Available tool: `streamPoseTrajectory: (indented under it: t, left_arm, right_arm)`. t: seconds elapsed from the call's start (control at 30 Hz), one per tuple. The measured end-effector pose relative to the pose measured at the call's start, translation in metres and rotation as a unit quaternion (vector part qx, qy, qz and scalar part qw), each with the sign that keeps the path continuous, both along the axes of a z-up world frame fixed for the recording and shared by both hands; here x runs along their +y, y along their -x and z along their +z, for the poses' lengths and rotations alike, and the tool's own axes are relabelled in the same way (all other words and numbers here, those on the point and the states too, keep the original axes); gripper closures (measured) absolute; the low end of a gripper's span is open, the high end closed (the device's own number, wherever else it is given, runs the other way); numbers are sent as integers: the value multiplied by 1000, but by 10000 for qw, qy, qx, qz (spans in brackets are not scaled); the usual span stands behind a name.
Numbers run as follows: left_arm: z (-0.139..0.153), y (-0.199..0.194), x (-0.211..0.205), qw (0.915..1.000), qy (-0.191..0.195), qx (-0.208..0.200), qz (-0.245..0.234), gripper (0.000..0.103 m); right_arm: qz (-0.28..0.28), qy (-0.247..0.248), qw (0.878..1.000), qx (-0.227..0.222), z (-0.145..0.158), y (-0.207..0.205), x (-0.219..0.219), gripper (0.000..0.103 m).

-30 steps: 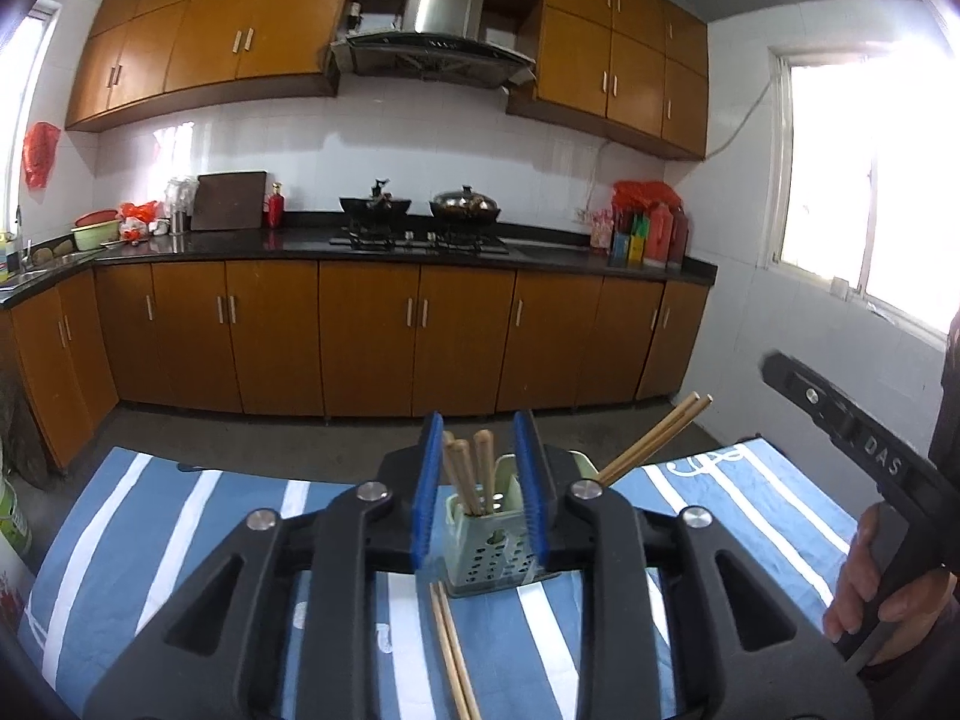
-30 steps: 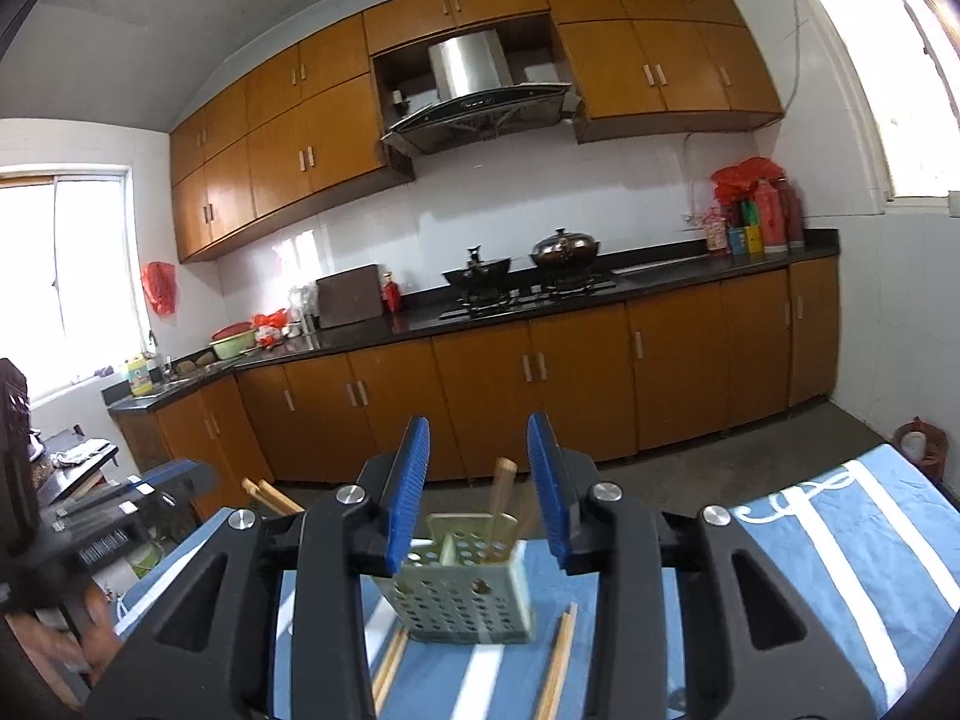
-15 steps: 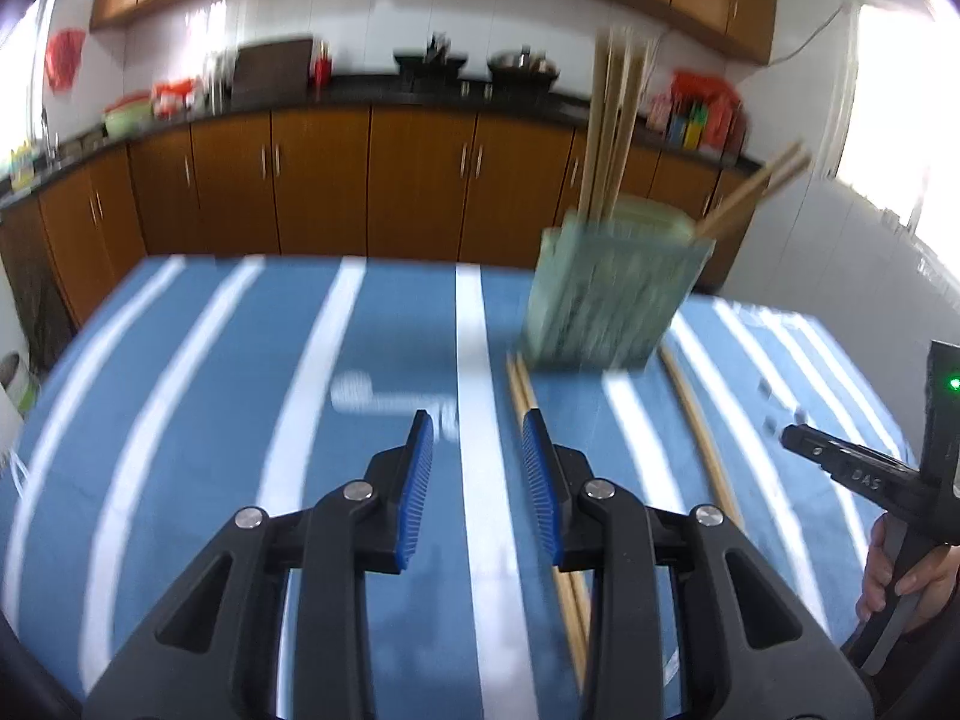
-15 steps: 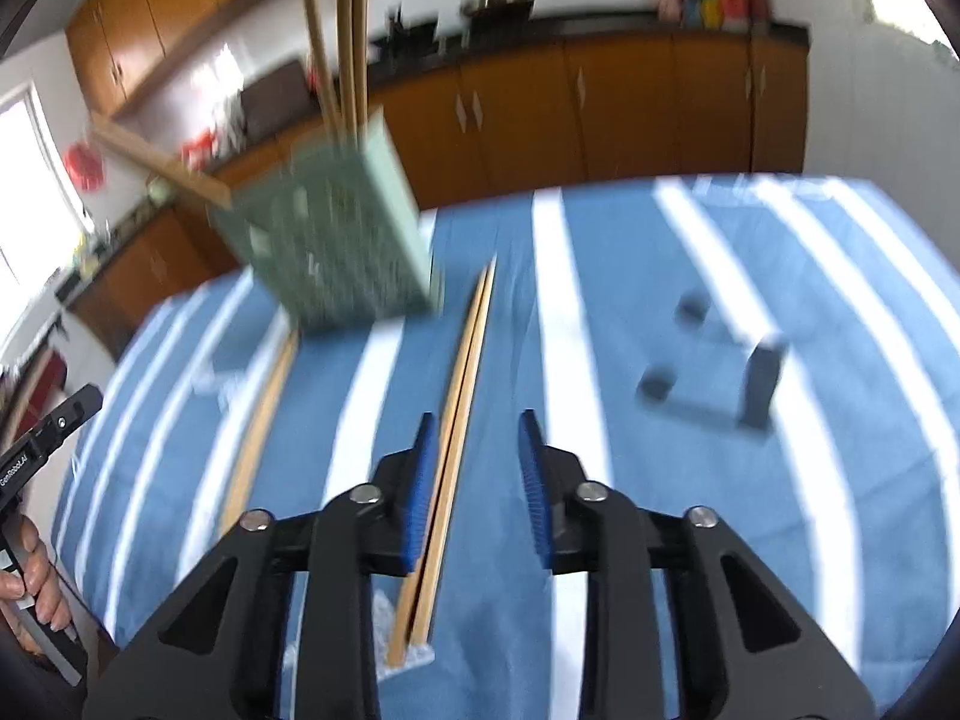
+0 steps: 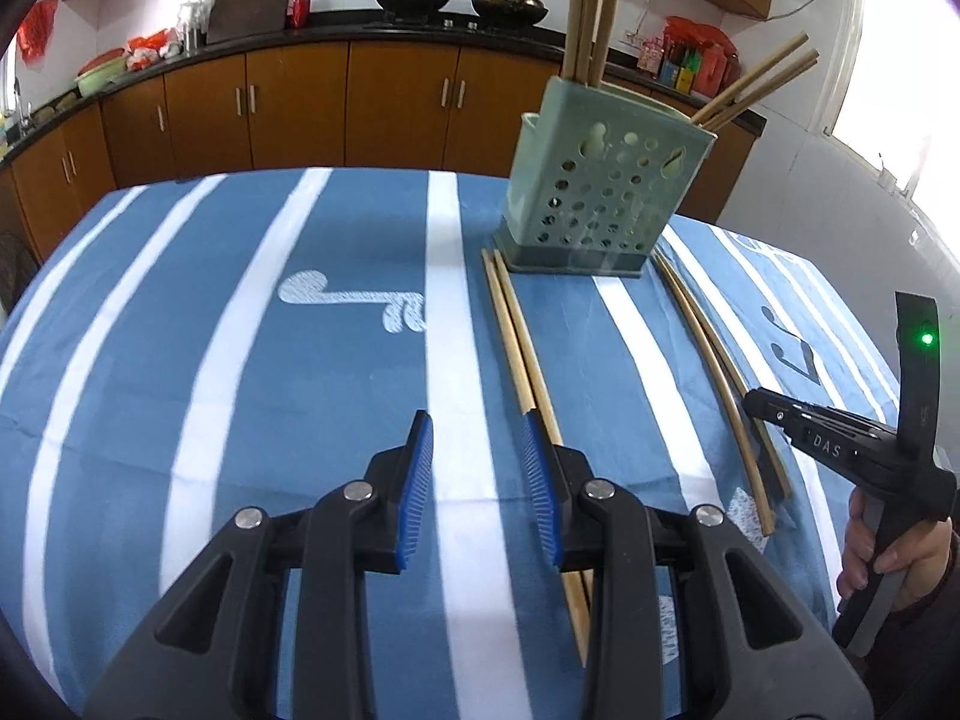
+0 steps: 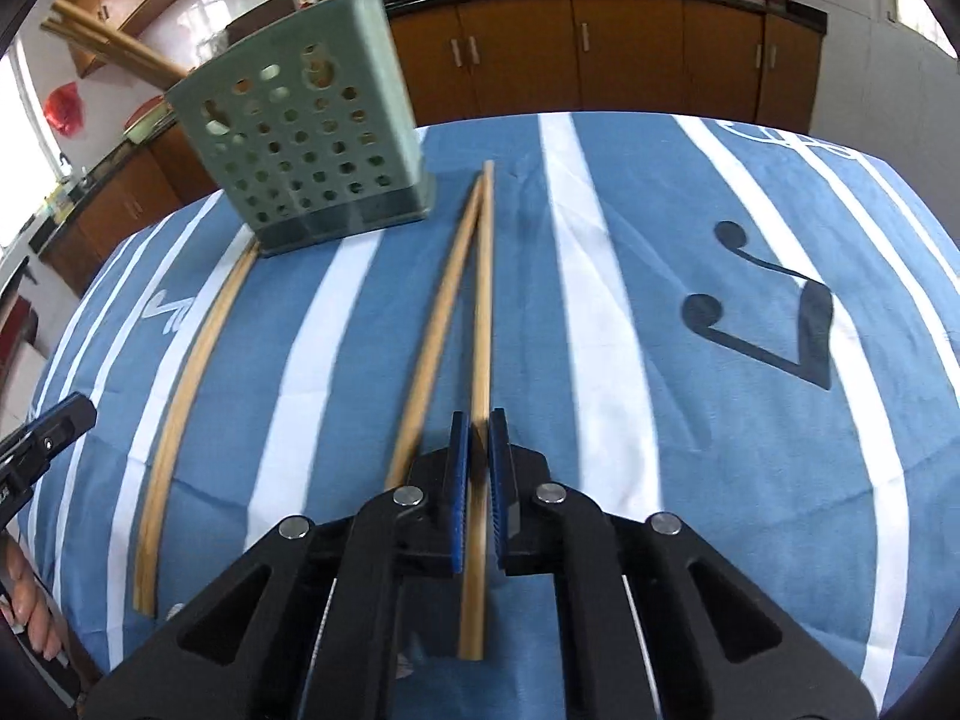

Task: Organize utensils
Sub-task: 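Grasp a loose chopstick with the right tool while the left tool closes on another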

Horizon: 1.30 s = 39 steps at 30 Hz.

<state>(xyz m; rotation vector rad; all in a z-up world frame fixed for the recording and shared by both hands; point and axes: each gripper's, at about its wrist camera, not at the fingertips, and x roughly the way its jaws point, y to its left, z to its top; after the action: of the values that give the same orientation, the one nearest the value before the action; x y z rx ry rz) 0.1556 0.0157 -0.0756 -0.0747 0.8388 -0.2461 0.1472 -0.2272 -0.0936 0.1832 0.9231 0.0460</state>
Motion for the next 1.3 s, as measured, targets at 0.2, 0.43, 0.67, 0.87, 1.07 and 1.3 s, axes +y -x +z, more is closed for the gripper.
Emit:
streamPoseTrajectory:
  t: [0.2, 0.43, 0.67, 0.87, 1.07, 1.3]
  left_arm:
    - [-13, -2, -16, 9995, 24, 229, -224, 73]
    - [-29, -8, -30, 9981, -156, 474, -374, 85]
    - [-33, -14, -36, 9978, -374, 459, -289, 87]
    - [-34, -26, -37, 9980, -523, 344, -63, 94]
    - [-32, -46, -7, 9974, -490, 381, 358, 95]
    - [-31, -66, 24, 9964, -402, 362, 649, 94]
  right_arm:
    - [-204, 102, 9997, -50, 0, 4, -10, 96]
    - [-165, 130, 9998, -76, -1, 5, -10, 96]
    - [-126, 202, 9997, -77, 0, 7, -7, 96]
    - [-73, 246, 9996, -122, -1, 6, -4, 95]
    - [-33, 294, 9994, -150, -1, -4, -1, 96]
    - [-272, 346, 9989, -179, -1, -23, -10, 96]
